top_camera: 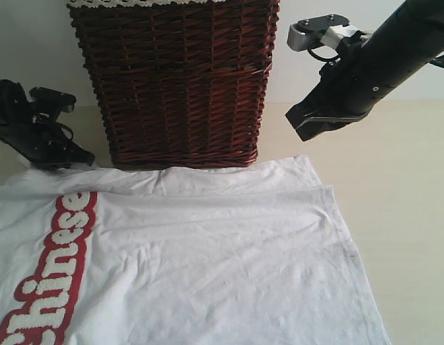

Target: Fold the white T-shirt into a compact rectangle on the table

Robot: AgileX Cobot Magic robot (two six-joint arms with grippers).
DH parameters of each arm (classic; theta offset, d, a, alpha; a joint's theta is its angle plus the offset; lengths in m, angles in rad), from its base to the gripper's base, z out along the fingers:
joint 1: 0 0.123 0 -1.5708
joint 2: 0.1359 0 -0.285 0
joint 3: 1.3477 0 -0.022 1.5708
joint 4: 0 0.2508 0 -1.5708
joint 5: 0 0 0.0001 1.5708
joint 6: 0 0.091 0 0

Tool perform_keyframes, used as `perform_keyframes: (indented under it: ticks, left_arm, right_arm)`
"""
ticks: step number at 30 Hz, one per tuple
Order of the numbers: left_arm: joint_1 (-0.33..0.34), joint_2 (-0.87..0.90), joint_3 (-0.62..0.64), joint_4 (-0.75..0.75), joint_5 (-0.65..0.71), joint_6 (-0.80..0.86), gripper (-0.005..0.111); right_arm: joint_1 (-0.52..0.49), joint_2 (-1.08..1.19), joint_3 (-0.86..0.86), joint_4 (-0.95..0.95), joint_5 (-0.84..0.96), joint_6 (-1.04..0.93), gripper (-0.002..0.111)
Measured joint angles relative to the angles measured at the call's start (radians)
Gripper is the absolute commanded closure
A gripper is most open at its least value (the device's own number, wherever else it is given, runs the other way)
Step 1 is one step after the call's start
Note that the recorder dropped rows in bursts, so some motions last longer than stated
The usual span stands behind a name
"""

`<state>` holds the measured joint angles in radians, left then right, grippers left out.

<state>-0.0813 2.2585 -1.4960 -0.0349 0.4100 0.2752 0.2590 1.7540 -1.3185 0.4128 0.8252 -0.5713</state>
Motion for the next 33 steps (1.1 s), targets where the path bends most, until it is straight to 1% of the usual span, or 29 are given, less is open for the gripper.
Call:
perform_keyframes:
  ticks: [4,11,14,24,28,33]
  left_arm:
    - [0.0,0.019,-0.01,0.01,-0.053,0.0,0.107]
    - [0.0,0.06,-0.014,0.016,-0.23,0.0,0.107]
    - [-0.004,0.067,-0.014,0.016,-0.278,0.002,0.107]
    - [-0.015,0.075,-0.014,0.019,-0.303,0.004,0.107]
    - [-0.044,0.075,-0.014,0.019,-0.305,0.033,0.107]
    - [-0.091,0.075,-0.014,0.016,-0.299,0.118,0.107]
  right_arm:
    - [0.0,0.0,0.0,0.0,0.002,0.0,0.108]
    - [0.0,0.0,0.0,0.0,0.01,0.0,0.108]
    - [0.0,0.0,0.0,0.0,0.012,0.0,0.108]
    - [0.0,0.0,0.0,0.0,0.012,-0.002,0.108]
    - [0.0,0.0,0.0,0.0,0.012,-0.002,0.108]
    - [0.0,0.0,0.0,0.0,0.012,-0.002,0.108]
